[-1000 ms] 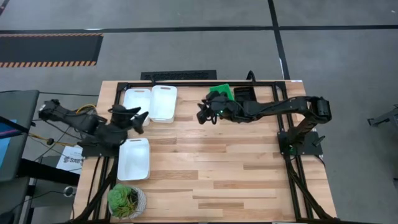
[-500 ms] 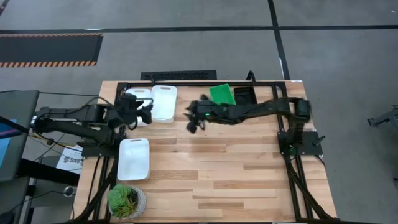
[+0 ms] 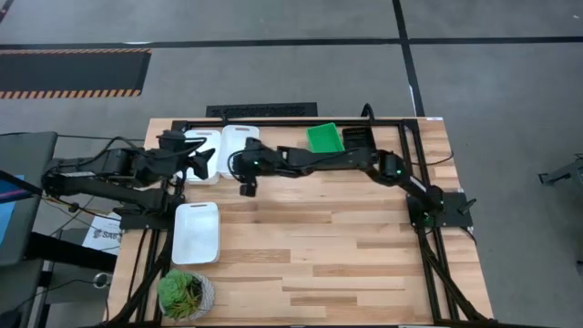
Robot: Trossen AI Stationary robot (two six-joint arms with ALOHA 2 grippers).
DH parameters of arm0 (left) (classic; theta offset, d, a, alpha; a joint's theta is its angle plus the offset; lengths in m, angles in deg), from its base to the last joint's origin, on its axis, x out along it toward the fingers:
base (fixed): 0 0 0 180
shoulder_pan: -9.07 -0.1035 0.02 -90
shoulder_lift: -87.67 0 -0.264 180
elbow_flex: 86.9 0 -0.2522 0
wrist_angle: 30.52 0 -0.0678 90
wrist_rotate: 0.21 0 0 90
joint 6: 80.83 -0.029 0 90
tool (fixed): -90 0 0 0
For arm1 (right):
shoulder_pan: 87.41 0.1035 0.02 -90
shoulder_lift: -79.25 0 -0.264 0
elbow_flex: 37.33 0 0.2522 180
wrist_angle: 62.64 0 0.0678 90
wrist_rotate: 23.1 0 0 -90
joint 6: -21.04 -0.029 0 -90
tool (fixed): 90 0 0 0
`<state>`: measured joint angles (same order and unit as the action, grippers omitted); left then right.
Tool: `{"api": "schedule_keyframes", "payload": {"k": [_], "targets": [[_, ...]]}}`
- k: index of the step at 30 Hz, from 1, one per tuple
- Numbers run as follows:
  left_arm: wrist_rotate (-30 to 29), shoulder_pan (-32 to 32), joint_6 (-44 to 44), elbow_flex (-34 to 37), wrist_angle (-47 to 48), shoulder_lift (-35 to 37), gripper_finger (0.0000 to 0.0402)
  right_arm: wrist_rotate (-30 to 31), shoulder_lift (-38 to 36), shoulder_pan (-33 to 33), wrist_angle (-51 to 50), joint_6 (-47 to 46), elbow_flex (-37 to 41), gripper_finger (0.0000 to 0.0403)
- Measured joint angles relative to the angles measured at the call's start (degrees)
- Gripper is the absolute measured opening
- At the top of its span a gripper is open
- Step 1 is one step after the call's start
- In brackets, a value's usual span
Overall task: Stack baskets by color
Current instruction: Stack the right white bin into the top left white bin
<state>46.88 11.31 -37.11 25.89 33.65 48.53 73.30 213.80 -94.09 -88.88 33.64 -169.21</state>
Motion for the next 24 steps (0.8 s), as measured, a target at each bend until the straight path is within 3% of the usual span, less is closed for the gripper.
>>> {"api": "schedule_keyframes", "payload": {"k": [6, 17, 20, 24], "targets": [[-0.03, 0.00, 0.14, 0.02, -0.10, 0.31, 0.0249, -1.07, 6.82, -0.91, -4.00, 0.86, -7.19, 0.0154], [-1.07, -0.02, 1.05, 0.04, 0.17, 0.23, 0.0249, -0.40, 10.95, -2.09, -6.15, 0.19, -8.38, 0.0152], [-1.01, 0.00, 1.57, 0.04, 0.25, 0.11, 0.0249, -0.33, 11.09, -2.85, -8.78, -1.66, -8.18, 0.0128], [-1.04, -0.02, 2.38, 0.07, 0.27, -0.20, 0.0249, -1.82, 11.01, -3.90, -11.12, -2.17, -8.20, 0.0061]]}}
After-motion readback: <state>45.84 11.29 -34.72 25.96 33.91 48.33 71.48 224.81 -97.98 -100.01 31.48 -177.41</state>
